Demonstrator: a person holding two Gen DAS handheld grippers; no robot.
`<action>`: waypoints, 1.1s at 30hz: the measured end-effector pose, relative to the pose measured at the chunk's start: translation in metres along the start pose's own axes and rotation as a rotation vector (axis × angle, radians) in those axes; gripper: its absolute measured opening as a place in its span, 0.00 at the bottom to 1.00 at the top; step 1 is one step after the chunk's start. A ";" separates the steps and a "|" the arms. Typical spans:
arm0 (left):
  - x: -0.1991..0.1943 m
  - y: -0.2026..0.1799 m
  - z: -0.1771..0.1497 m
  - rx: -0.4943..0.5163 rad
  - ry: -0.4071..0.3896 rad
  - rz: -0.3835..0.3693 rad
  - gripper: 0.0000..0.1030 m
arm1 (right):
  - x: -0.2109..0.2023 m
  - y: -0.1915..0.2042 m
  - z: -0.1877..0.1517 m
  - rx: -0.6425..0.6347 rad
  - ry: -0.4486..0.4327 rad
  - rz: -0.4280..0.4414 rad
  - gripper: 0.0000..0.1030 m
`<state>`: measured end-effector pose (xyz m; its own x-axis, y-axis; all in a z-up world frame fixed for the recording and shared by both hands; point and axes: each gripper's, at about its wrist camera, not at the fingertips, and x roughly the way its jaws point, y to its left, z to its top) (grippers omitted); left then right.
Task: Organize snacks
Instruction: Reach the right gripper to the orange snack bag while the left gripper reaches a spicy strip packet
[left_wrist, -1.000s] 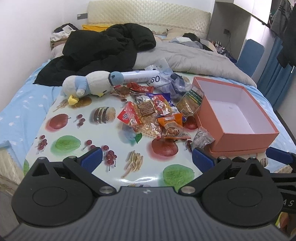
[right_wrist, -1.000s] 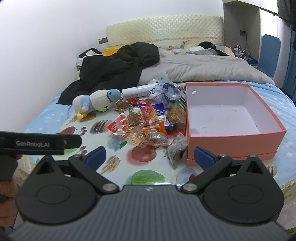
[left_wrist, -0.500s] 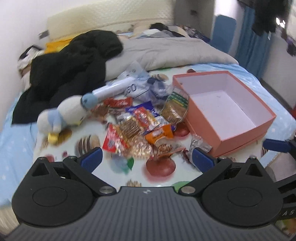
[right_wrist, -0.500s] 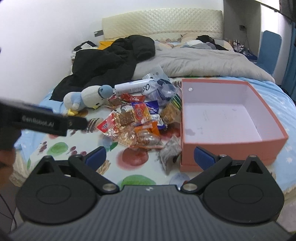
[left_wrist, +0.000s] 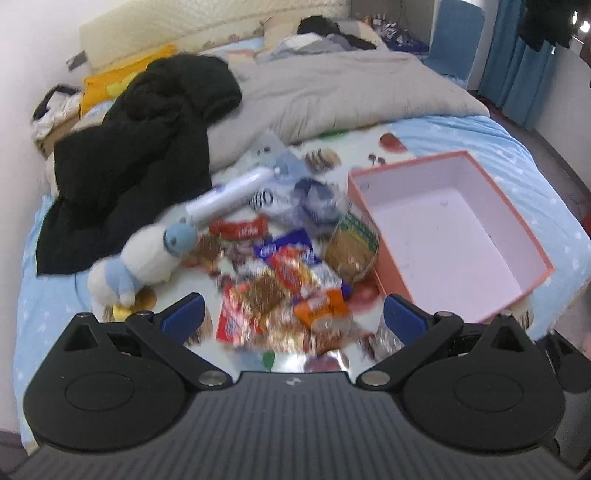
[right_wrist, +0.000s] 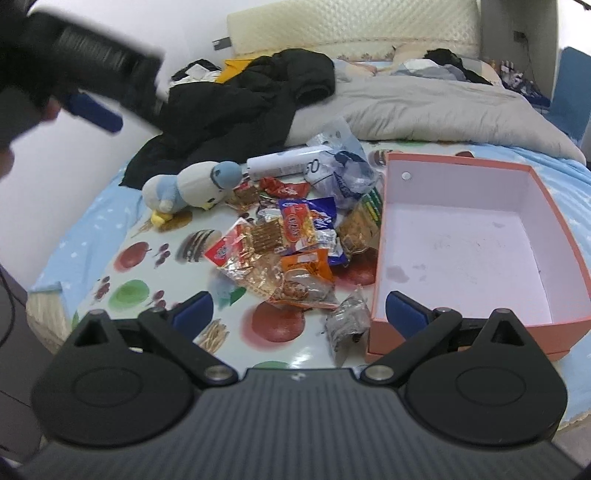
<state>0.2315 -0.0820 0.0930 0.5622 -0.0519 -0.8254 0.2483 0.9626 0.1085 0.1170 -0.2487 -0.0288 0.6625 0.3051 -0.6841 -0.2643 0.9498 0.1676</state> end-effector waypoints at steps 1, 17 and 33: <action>0.003 -0.002 0.005 0.007 -0.004 0.024 1.00 | -0.001 -0.001 0.001 0.002 -0.005 -0.006 0.98; 0.115 0.059 -0.016 -0.028 0.135 -0.033 1.00 | 0.028 0.004 0.012 -0.023 0.013 -0.008 0.92; 0.289 0.084 -0.032 0.349 0.139 -0.263 0.98 | 0.157 0.040 0.016 -0.117 0.104 -0.009 0.69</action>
<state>0.3899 -0.0081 -0.1540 0.3398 -0.2232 -0.9136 0.6327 0.7730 0.0464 0.2213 -0.1616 -0.1181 0.5904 0.2817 -0.7563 -0.3427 0.9359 0.0811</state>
